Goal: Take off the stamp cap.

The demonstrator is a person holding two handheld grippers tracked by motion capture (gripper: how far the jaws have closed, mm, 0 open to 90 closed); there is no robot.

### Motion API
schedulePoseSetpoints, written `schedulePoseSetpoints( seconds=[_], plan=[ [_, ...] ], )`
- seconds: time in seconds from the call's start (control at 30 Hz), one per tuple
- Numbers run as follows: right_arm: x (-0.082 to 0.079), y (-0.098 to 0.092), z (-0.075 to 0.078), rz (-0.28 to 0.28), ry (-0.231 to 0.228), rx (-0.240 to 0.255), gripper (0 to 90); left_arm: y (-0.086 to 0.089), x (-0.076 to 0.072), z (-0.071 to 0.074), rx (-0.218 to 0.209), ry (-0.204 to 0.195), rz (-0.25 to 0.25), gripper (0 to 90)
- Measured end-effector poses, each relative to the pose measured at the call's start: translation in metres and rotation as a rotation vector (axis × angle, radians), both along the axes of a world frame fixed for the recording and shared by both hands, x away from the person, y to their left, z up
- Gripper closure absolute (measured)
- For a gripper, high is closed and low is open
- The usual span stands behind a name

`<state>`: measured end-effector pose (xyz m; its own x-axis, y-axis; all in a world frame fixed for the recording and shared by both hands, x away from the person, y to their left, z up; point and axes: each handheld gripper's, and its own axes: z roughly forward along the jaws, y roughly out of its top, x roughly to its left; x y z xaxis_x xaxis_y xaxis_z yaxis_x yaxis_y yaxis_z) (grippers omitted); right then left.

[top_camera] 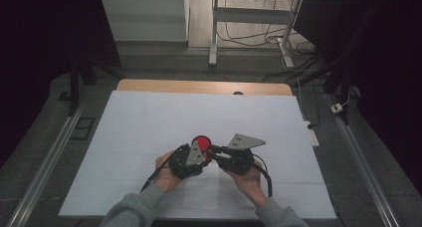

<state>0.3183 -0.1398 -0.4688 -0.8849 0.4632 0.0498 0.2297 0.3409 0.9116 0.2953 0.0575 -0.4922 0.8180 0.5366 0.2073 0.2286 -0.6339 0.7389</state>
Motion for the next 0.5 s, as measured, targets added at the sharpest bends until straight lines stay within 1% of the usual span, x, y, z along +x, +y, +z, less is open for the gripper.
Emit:
schedulePoseSetpoints(
  seconds=[0.1,0.13,0.17,0.2,0.23,0.27,0.3,0.33,0.37,0.4,0.47,0.5],
  plan=[
    [0.0,0.0,-0.001,-0.003,0.001,-0.001,73.3,0.0,0.001,-0.001,-0.011,0.01,0.002,65.6],
    [0.0,0.0,-0.001,-0.006,-0.001,0.006,73.4,0.001,0.001,-0.001,-0.018,0.016,0.001,65.6],
    [0.0,0.0,-0.001,-0.007,0.001,0.01,73.4,0.001,0.002,-0.001,-0.016,0.028,0.008,65.6],
    [0.0,-0.001,0.0,-0.012,-0.009,0.018,73.4,0.0,0.004,-0.005,0.035,0.032,0.031,65.6],
    [-0.001,-0.004,0.004,-0.026,-0.018,0.045,73.4,0.002,0.006,-0.011,0.048,0.047,0.042,65.6],
    [-0.001,-0.008,0.009,-0.036,-0.031,0.064,73.4,0.006,0.008,-0.015,-0.003,0.075,0.039,65.6],
    [-0.001,-0.012,0.015,-0.044,-0.047,0.067,73.4,0.008,0.008,-0.015,-0.034,0.09,0.036,65.6],
    [-0.001,-0.016,0.019,-0.049,-0.057,0.071,73.3,0.007,0.007,-0.012,-0.021,0.061,0.038,65.6],
    [0.0,-0.019,0.021,-0.054,-0.056,0.082,73.3,0.007,0.006,-0.007,-0.022,0.042,0.037,65.5],
    [0.001,-0.021,0.021,-0.056,-0.051,0.088,73.3,0.007,0.005,-0.004,-0.037,0.041,0.032,65.5],
    [0.003,-0.022,0.019,-0.053,-0.038,0.093,73.3,0.008,0.003,-0.002,-0.042,0.032,0.026,65.5],
    [0.003,-0.021,0.017,-0.048,-0.031,0.089,73.3,0.009,0.003,-0.002,-0.043,0.034,0.026,65.4]
  ],
)
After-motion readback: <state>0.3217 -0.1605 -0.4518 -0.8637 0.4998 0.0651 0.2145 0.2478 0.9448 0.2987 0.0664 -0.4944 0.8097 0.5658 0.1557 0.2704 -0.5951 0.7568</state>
